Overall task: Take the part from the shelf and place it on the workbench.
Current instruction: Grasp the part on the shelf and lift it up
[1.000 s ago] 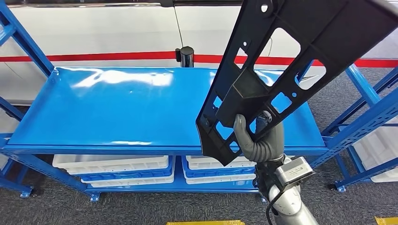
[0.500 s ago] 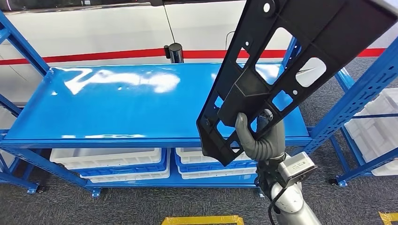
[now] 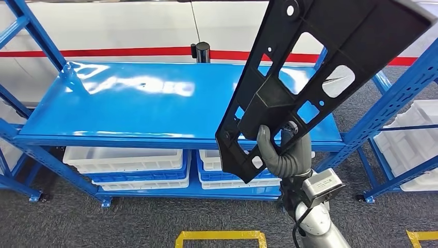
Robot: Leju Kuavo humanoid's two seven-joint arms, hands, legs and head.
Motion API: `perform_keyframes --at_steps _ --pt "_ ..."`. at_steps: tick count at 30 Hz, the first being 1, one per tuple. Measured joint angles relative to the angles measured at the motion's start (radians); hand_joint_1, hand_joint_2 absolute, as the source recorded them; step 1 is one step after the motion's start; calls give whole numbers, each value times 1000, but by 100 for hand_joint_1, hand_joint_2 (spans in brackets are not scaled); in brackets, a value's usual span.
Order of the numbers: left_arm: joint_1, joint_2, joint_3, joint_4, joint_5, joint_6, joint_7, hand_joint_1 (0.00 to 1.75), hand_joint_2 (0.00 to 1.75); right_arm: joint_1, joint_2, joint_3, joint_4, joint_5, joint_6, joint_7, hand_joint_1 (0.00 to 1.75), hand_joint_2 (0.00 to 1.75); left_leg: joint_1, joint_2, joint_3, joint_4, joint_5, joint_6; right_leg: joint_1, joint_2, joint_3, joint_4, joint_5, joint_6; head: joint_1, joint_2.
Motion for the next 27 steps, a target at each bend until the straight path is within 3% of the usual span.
perform_keyframes --at_steps 2,3,4,5,7,9,10,11,13,14,16,18,19,20,21,22,24,25,27 --pt "0 1 0 0 0 2 0 0 175 1 0 0 1 0 0 0 175 175 -2 2 -28 1 20 9 -1 0 -41 119 -78 -10 3 0" --pt "0 1 0 0 1 2 0 0 175 1 0 0 3 0 0 0 175 175 -3 2 -42 1 31 10 -1 0 -55 177 -103 -10 3 0" --pt "0 1 0 0 0 1 0 0 175 2 0 0 4 0 1 0 175 175 -3 3 -56 2 41 10 -1 0 -57 212 -113 -5 4 0" --pt "0 0 0 0 0 1 0 0 175 2 0 0 6 0 1 0 175 175 -3 4 -70 2 51 9 -1 0 -42 211 -105 3 4 0" --pt "0 -1 0 0 0 1 0 0 175 1 -1 0 7 0 1 0 175 175 -3 3 -94 2 72 4 -1 -1 39 112 -69 17 4 0" --pt "0 -2 0 0 0 1 0 0 175 0 0 1 7 2 3 0 175 175 -6 3 -110 2 91 -6 3 -1 139 -28 -59 13 2 0" --pt "0 -2 0 0 0 1 0 0 175 0 0 1 7 3 5 0 175 175 -7 3 -113 1 100 -12 6 0 164 -71 -61 8 2 0" --pt "0 -2 -1 0 0 1 0 0 175 0 -1 1 7 5 7 -1 175 175 -7 3 -115 -2 111 -19 10 0 172 -91 -62 1 1 0" --pt "1 -2 -1 0 -1 1 0 0 175 0 -2 1 7 6 11 -3 175 175 -3 1 -119 -7 123 -33 8 0 156 -94 -48 -14 2 0" --pt "1 -2 -2 0 -2 1 0 0 175 0 -2 1 7 4 13 -5 175 175 -1 1 -125 4 106 -38 5 -1 151 -96 -37 -24 1 0" --pt "2 -2 -6 0 -5 1 -1 0 175 2 -2 1 7 0 17 -20 175 175 2 -1 -149 80 16 -45 -2 -4 135 -100 -12 -43 -3 0" --pt "2 -3 -10 0 -10 0 -2 0 175 7 -2 0 7 3 20 -45 175 175 4 -1 -172 205 -74 -53 2 -6 110 -99 10 -51 -5 0" --pt "2 -4 -11 -1 -12 0 -2 0 175 11 -2 0 7 7 21 -57 175 175 6 -1 -173 251 -87 -56 4 -6 97 -98 21 -50 -5 0" --pt "2 -5 -12 -1 -14 -1 -2 0 175 16 -2 0 7 11 21 -65 175 175 8 -1 -160 270 -79 -59 5 -6 83 -97 31 -49 -5 0" --pt "1 -5 -12 -1 -15 -1 -2 0 175 20 -2 0 7 13 21 -69 175 175 12 0 -130 253 -58 -62 5 -6 70 -95 40 -45 -6 0" --pt "0 -6 -13 -1 -16 -1 -1 0 175 23 -1 -1 6 15 21 -71 175 175 15 0 -84 203 -35 -63 5 -6 58 -92 48 -41 -6 0" --pt "-4 -8 -16 -1 -16 -1 -1 0 175 28 -2 -2 4 15 20 -73 175 175 16 -4 13 72 -29 -62 6 -5 36 -82 61 -29 -5 0" --pt "-6 -8 -17 -1 -16 -2 -1 0 175 29 -2 -3 3 16 20 -74 175 175 13 -6 40 26 -36 -59 6 -5 28 -77 68 -22 -3 0" --pt "-8 -8 -18 -1 -16 -2 -1 0 175 35 -1 -6 0 20 19 -78 175 175 1 -8 43 -4 -39 -42 3 -6 18 -77 86 -4 -1 0"
